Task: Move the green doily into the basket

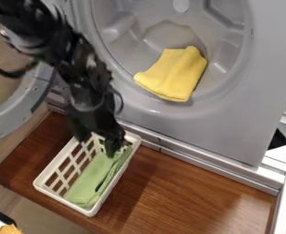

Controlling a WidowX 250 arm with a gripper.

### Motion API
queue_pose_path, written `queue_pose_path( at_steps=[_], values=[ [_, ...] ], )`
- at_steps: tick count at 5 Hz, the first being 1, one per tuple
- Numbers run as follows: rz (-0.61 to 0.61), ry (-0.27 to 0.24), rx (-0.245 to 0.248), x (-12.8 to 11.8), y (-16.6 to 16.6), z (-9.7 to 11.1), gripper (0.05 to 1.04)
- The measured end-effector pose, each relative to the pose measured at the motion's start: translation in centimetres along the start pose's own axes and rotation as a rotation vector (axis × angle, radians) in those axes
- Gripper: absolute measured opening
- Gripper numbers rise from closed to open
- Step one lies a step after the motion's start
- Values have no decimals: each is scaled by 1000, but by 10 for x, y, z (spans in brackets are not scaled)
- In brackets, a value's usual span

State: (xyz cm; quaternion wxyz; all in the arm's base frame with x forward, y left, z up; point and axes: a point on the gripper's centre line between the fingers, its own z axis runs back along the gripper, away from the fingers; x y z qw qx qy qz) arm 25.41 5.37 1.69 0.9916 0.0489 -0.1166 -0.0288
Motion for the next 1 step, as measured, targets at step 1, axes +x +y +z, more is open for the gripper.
queue_pose_path(
  at_steps=[1],
  values=[
    [17, -5, 16, -1, 4, 20, 1003]
  ],
)
